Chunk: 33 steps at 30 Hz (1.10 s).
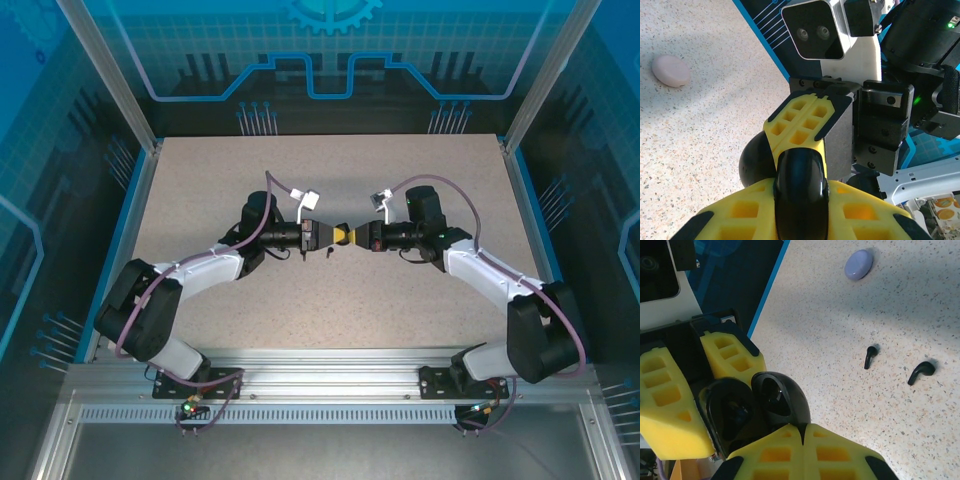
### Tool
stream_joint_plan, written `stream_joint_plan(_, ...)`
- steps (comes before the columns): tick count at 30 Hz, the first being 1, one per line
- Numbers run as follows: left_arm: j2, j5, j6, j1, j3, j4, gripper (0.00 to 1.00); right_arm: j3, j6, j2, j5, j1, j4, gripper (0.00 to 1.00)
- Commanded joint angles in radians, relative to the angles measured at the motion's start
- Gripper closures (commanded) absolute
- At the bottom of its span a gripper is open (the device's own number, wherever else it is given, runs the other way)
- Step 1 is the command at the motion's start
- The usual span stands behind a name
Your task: Insert wireless bluetooth earbuds into charging case
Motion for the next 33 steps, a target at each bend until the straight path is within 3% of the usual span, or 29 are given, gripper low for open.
stream_joint_plan(1,0.005,0.032,0.012,-0.010,0.023,0.040,0.82,0.027,-0.017,0.012,0.014,0.008,-0.015,1.00)
stream_joint_plan(5,-0.007,-0.011,0.033,-0.010,0.019,0.003,0.33,0.083,-0.050,0.008,0.064,0.009,-0.090,1.00)
stream_joint_plan(7,-0.022,-0.039,0.052,-0.009,0.013,-0.021,0.19,0.115,-0.086,0.010,0.114,0.008,-0.163,1.00)
stream_joint_plan(11,-0.065,-0.084,0.105,-0.002,0.011,-0.093,0.02,0.182,-0.186,0.020,0.216,0.001,-0.305,1.00)
stream_joint_plan(19,-0.129,-0.157,0.249,0.023,0.050,-0.295,0.01,0.289,-0.330,0.060,0.336,-0.011,-0.449,1.00)
stream_joint_plan(23,-0.148,-0.247,0.326,0.029,0.082,-0.401,0.01,0.327,-0.363,0.080,0.366,-0.011,-0.481,1.00)
stream_joint_plan(29,-0.181,-0.395,0.368,0.052,0.046,-0.347,0.01,0.368,-0.411,0.095,0.392,-0.012,-0.523,1.00)
stream_joint_plan(33,-0.172,-0.375,0.379,0.068,0.090,-0.401,0.01,0.399,-0.460,0.102,0.409,-0.011,-0.555,1.00)
